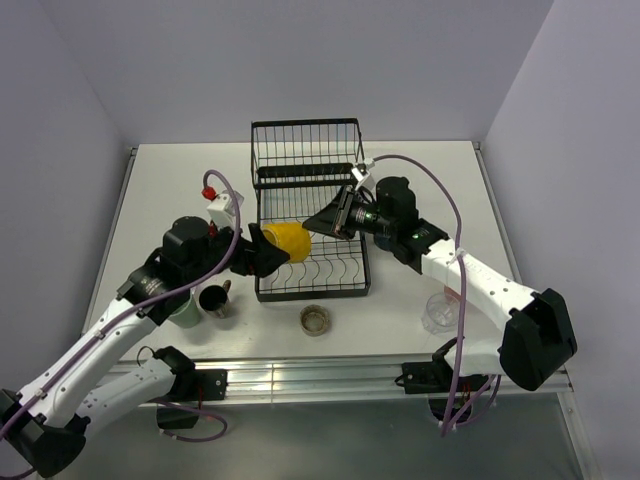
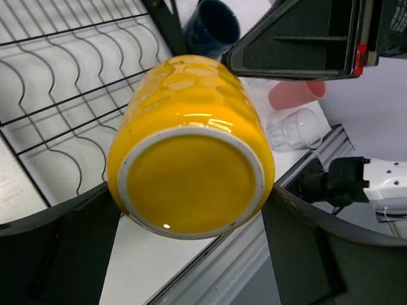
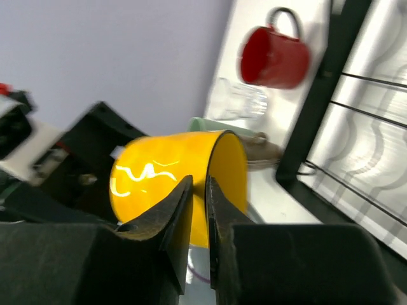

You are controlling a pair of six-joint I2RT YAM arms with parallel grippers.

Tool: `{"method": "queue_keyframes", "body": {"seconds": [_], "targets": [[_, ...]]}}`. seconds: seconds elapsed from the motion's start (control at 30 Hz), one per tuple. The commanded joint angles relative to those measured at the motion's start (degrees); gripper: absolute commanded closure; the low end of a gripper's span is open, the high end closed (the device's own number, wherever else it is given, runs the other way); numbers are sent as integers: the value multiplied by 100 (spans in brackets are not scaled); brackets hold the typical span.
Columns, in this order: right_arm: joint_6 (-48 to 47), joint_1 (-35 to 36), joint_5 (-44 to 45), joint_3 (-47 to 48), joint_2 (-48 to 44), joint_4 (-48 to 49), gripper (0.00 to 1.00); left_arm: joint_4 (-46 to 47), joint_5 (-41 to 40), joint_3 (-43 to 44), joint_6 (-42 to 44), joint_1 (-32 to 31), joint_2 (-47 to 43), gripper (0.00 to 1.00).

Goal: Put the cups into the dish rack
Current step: Pass the cup from the right arm to the left, then place the cup upside down on the dish rack

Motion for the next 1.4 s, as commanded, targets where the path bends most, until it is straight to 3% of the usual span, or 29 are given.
{"method": "queue_keyframes", "body": {"seconds": [0.0,0.53,0.9,1.37], "targets": [[-406,-24,469,-163,-65,-316,81,220,-423,571,50,72,17,100],[-669,-24,1506,-181,-30,-843,79,148,-484,554,-29,-15,606,100],[-889,-32,2789,-164,-478,-1502,76,-159,-1152,783,-82,-279,1195,100],[-1311,-32,3484,144,-935,-2082,76,-633,-2013,1152,-170,-613,2004,100]]}}
